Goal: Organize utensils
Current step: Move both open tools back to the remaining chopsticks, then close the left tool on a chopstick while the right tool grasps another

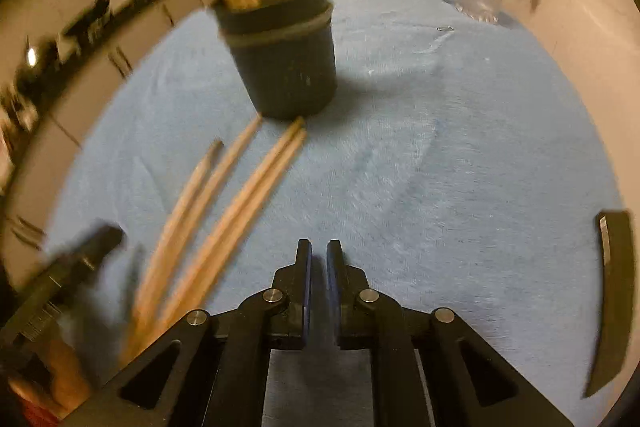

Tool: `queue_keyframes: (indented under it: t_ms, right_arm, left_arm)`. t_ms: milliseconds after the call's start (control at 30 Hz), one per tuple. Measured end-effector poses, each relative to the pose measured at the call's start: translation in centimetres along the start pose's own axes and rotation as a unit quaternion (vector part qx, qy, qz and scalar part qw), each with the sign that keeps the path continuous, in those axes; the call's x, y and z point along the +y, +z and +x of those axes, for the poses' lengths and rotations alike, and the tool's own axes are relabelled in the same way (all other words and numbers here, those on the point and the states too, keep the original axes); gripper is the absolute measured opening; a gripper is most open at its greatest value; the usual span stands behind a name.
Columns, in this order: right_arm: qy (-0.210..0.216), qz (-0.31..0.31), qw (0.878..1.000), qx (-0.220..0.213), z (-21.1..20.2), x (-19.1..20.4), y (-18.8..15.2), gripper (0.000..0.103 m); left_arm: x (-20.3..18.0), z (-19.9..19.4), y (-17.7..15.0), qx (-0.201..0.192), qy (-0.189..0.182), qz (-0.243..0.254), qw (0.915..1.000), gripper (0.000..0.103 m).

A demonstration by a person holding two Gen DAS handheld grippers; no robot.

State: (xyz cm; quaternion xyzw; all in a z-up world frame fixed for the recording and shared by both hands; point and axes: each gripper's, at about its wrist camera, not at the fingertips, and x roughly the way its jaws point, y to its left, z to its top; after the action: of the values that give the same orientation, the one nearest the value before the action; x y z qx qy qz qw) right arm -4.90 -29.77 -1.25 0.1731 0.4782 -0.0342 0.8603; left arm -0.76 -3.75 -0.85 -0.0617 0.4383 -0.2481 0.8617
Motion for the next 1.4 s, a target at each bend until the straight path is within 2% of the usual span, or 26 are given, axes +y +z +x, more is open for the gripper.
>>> queue_keyframes:
  t_ms: [67,167,233,300,567,700,900,1033,1133,1200,1400]
  right_arm:
    - [0.023,0.013,1.0,0.0,0.4,0.3,0.8,0.008]
    - [0.033,0.032,0.999,0.016,1.9,1.0,1.8,0.008]
    - [0.017,0.036,0.999,0.031,3.1,1.4,2.2,0.008]
    - [0.018,0.04,0.998,0.033,3.5,1.6,2.6,0.009]
    - [-0.047,0.001,0.997,0.055,4.9,3.5,4.4,0.01]
    - [-0.047,-0.015,0.997,0.06,4.6,3.1,4.4,0.009]
    - [-0.047,-0.016,0.997,0.054,2.0,-0.4,1.9,0.007]
    - [-0.038,0.002,0.998,0.044,0.5,-2.4,0.5,0.007]
    - [-0.016,0.017,0.999,0.041,-0.1,-3.6,-0.5,0.007]
    - [-0.007,0.024,0.999,0.038,-0.3,-4.0,-0.8,0.008]
    - [0.019,0.032,0.999,0.032,-0.6,-5.0,-1.2,0.008]
  left_arm:
    - [0.0,0.0,0.0,-0.002,0.003,0.001,1.0,0.038]
    - [0.1,-0.2,-0.1,-0.004,0.002,0.0,1.0,0.038]
    - [0.0,-0.1,-0.1,-0.002,0.001,0.0,1.0,0.038]
    - [0.1,-0.1,-0.1,-0.003,-0.001,0.001,1.0,0.038]
    - [0.2,-0.2,0.0,0.0,-0.009,-0.002,1.0,0.038]
    - [0.1,-0.1,0.0,0.003,-0.011,0.001,0.9999,0.038]
    - [-0.8,-0.4,0.2,0.006,-0.012,0.028,0.9995,0.038]
    - [-2.1,0.2,0.9,0.033,-0.012,0.057,0.9978,0.038]
    - [-3.1,1.8,2.3,0.081,-0.023,0.065,0.9943,0.038]
    - [-3.5,2.7,3.0,0.097,-0.02,0.071,0.9926,0.038]
    - [-5.4,5.3,4.9,0.123,-0.002,0.1,0.9874,0.025]
